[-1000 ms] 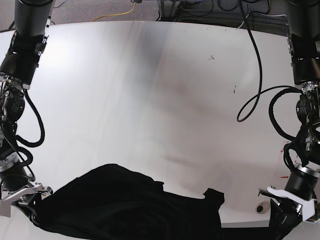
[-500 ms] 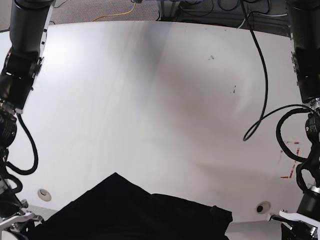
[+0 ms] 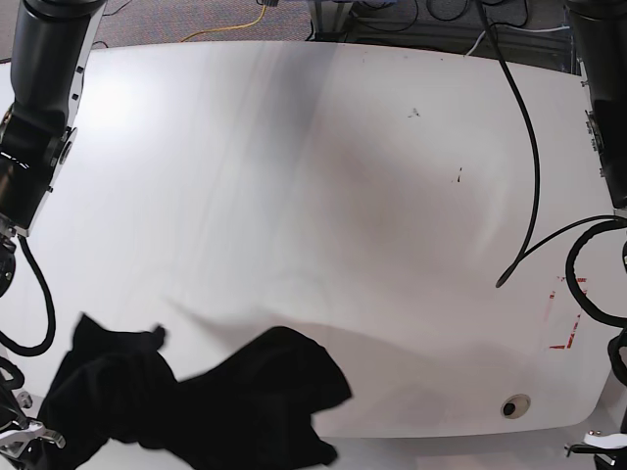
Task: Layout the t-shirt on the table in an organized manner, then fold the t-shirt properly
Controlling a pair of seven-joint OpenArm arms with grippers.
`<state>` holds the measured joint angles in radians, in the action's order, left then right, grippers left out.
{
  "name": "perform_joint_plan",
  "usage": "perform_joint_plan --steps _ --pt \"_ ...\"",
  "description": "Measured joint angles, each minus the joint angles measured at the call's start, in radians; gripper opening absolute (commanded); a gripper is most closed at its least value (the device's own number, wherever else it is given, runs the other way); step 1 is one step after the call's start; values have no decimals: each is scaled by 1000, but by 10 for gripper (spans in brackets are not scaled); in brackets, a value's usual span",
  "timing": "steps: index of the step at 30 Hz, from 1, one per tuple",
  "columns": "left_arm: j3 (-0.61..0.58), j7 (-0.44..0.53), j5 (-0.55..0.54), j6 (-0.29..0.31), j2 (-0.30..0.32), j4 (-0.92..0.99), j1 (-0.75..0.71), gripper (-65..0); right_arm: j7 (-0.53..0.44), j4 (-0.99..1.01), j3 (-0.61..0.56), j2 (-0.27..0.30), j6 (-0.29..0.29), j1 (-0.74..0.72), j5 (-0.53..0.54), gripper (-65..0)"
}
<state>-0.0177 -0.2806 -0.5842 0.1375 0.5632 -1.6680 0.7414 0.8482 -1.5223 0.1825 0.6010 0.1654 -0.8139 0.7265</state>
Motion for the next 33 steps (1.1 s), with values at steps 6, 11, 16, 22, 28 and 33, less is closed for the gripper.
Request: perform_joint_plan --steps 6,11,16,22,28,33 --pt "-9 -19 0 19 -8 2 -43 -649 17 -6 0 -6 0 84 2 -650" --pt "-5 -13 0 5 -6 5 -43 -649 38 -51 0 -9 -4 149 -6 -650" --pt "-5 -11 0 9 -6 2 -57 -649 12 -84 1 -10 0 166 4 -650" --pt "-5 -13 0 9 -11 2 -103 -647 13 -95 1 -31 -4 180 -5 -650" --pt "-2 -11 0 9 -30 -33 -166 -646 24 -123 -30 -52 24 180 -5 -650" --pt "-6 -15 -1 9 -64 -52 -227 -646 20 -153 -104 -94 42 145 -5 -650"
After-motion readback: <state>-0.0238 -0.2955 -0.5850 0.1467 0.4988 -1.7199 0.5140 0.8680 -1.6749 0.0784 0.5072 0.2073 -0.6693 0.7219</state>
